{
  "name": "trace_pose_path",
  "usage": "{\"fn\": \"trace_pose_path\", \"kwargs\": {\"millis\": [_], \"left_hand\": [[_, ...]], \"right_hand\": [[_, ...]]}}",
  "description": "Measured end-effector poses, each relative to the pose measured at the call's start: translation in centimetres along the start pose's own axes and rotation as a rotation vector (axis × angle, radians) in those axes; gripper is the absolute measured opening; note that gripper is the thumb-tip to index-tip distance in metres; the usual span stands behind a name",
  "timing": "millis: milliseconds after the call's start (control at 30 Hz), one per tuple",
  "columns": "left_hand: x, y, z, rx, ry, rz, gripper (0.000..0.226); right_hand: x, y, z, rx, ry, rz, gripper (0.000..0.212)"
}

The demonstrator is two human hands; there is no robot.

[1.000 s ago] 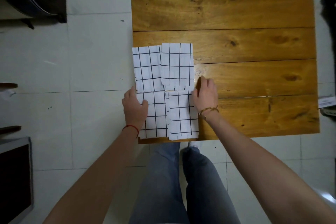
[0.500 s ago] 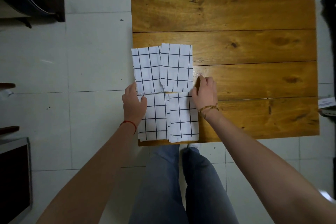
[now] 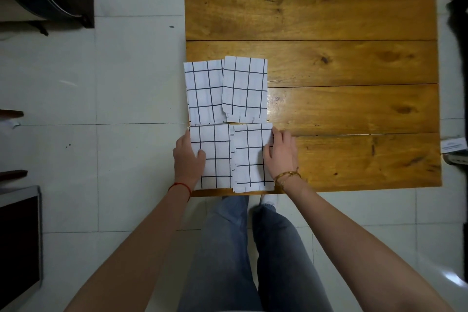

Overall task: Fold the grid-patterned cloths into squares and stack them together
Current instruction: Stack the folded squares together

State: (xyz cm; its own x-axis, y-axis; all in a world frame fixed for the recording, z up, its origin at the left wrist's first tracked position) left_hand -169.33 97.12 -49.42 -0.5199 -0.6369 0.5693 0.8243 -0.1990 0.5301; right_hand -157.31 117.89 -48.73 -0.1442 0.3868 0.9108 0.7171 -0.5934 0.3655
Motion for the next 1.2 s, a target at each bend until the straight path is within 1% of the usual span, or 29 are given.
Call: {"fn": "trace_pose_path", "kwargs": {"millis": [100,167,233,267,333,433,500,633,733,933,1033,1133,1200], "left_hand": [[0.3,-0.1,0.1,-0.014,0.0,0.001,0.065],[0.8,0.0,0.8,-0.042,-0.026,0.049,0.063],[1.1,-0.1,2.1,-0.123,-0.041,0.107,0.061],[1.1,-0.2,3.0,-0.178,-0.039,0.111,0.061],[0.4,-0.7,4.9,-0.262,-0.027,0.068,0.06],[-1.2,-1.4,7.4,-0.315,-0.03,0.003,0.06],[-2.3,-1.9,8.6,-0.325,-0.059,-0.027,0.059],[-4.5,-2.2,9.1,-0.286,-0.215,-0.106,0.054],[-5.6,-1.9,9.2,-0.271,-0.294,-0.144,0.053],[-5.5,-2.2,8.7,-0.276,-0.315,-0.141,0.054],[-5.3,-2.4,8.6,-0.309,-0.311,-0.159,0.054],[-4.7,-2.5,8.7,-0.353,-0.256,-0.112,0.052],[-3.7,-2.5,8.5,-0.372,-0.2,-0.012,0.052]], "right_hand": [[0.1,-0.3,0.0,0.002,-0.005,0.005,0.05],[0.5,-0.9,0.0,-0.003,-0.02,0.031,0.049],[1.0,-1.7,-0.1,-0.005,-0.038,0.049,0.047],[1.3,-2.3,-0.3,-0.003,-0.044,0.054,0.047],[1.8,-3.4,-0.6,0.006,-0.053,0.06,0.046],[2.1,-5.1,-1.0,0.003,-0.047,0.029,0.046],[2.2,-5.9,-1.2,-0.003,-0.037,0.008,0.046],[2.3,-6.9,-1.1,-0.025,-0.056,-0.022,0.044],[2.4,-7.3,-1.0,-0.038,-0.078,-0.014,0.045],[2.4,-7.4,-0.7,-0.017,-0.071,-0.035,0.045],[2.4,-7.3,-0.7,-0.008,-0.087,-0.034,0.044],[2.5,-7.2,-0.4,-0.019,-0.101,-0.022,0.046],[2.6,-7.3,-0.3,-0.028,-0.103,-0.013,0.047]]}}
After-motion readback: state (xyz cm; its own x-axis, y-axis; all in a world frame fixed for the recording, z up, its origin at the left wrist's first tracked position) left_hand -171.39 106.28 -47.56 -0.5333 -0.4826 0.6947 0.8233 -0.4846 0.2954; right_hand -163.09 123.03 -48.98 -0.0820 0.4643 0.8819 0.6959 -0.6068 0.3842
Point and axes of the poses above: each hand's wrist, its own y-axis away from the middle knuckle, its own x-axis out of the back of the hand, z = x × y, the point moved 4 cm from there along -y, towards the middle knuckle, and after that the axes turned 9 degrees about y, right-handed, at the moved point
